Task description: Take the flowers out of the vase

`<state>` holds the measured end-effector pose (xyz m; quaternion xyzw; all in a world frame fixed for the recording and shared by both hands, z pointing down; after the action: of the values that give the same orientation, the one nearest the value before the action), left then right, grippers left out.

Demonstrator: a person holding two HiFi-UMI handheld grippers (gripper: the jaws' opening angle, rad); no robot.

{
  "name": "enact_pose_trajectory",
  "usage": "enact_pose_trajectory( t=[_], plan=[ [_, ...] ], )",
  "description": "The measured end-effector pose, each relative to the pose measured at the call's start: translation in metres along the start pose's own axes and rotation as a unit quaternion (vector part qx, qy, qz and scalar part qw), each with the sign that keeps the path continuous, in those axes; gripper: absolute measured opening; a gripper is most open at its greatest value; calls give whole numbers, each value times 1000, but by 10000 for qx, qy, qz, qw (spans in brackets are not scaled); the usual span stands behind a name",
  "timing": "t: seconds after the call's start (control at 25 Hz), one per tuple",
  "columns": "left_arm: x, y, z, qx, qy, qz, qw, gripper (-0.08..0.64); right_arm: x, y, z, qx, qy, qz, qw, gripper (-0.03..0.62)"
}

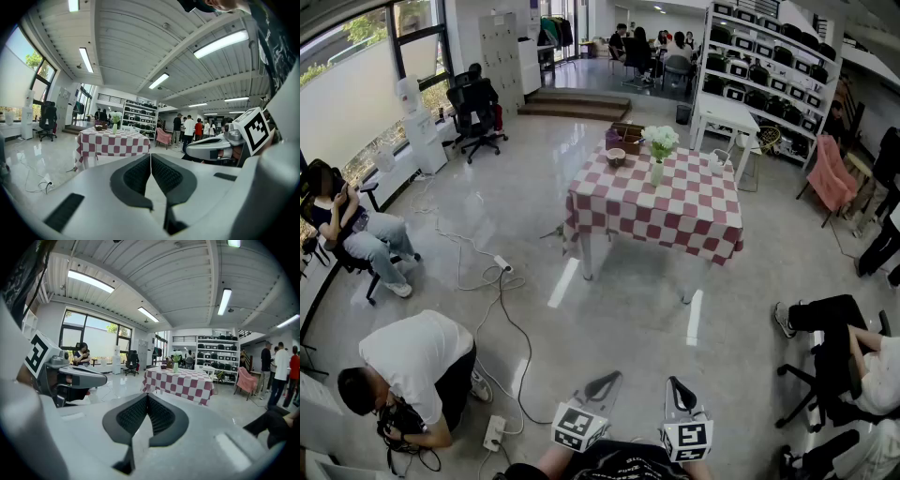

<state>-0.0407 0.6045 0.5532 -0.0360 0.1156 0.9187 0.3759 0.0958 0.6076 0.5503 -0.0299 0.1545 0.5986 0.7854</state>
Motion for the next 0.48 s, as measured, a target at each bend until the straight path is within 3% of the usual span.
enact_pose_trajectory(
  t=[0.32,0.48],
  plan=[
    [3,3,-1,-22,-9,96,10000,14,-4,5,-5,24,-49,57,10000,5],
    [4,7,-2,-16,-18,78,10000,14,-6,0,-9,-186,-96,118,9997,5]
  ],
)
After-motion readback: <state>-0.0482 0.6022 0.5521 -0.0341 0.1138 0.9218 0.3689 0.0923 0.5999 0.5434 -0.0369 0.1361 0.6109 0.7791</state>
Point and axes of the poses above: the fingertips, and each gripper's own axes: x backward along the fingers, y to its left, z out of its underside, the point moved 2 cm from there along x, backward along the fingers, and after that the axes turned 12 degrees about z, right-handed, at the moved point
